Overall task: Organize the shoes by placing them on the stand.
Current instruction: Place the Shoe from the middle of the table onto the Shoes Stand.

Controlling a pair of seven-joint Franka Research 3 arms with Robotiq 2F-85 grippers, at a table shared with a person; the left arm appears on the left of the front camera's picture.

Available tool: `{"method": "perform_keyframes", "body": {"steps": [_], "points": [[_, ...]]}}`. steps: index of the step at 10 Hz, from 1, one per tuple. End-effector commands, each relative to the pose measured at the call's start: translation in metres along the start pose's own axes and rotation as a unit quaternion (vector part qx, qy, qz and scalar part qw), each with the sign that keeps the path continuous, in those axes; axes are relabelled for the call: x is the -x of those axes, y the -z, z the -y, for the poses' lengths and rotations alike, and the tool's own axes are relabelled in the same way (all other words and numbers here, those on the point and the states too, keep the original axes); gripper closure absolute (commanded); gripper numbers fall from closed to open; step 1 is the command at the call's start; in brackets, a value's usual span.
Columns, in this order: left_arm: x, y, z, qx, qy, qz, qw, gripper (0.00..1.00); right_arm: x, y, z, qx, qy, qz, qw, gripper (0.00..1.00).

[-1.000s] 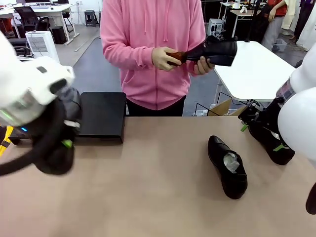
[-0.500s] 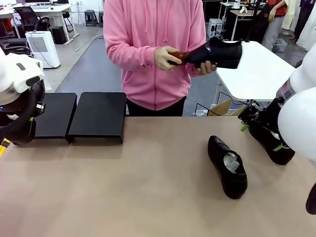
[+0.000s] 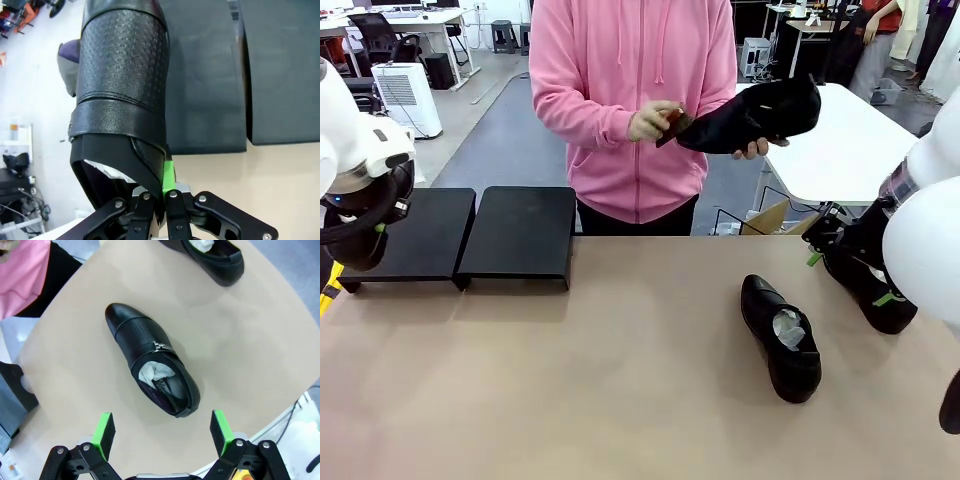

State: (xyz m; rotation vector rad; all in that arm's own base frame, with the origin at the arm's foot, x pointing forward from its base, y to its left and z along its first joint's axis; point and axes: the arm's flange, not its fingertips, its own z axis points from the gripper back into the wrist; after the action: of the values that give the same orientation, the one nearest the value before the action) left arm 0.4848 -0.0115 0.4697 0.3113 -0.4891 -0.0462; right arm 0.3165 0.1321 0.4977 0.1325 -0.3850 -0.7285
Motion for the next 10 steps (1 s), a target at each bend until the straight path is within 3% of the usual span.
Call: {"method": "perform_keyframes", "body": {"steps": [1,3,6,10], "points": [[0.012,-0.014,0.002,0.001,-0.013,0.005,1.000,1.00,-0.001,0.000,0.000,-0.006,-0.004,0.003,1.000,0.00],[0.012,-0.014,0.002,0.001,-0.013,0.005,1.000,1.00,-0.001,0.000,0.000,-0.006,-0.004,0.003,1.000,0.00],[-0.003,0.015,0.013,-0.013,0.039,-0.010,0.999,1.00,-0.001,0.000,0.000,-0.006,-0.004,0.003,1.000,0.00],[-0.021,0.030,0.006,-0.035,0.024,0.035,0.998,1.00,-0.001,0.000,0.000,-0.006,-0.004,0.003,1.000,0.00]]}}
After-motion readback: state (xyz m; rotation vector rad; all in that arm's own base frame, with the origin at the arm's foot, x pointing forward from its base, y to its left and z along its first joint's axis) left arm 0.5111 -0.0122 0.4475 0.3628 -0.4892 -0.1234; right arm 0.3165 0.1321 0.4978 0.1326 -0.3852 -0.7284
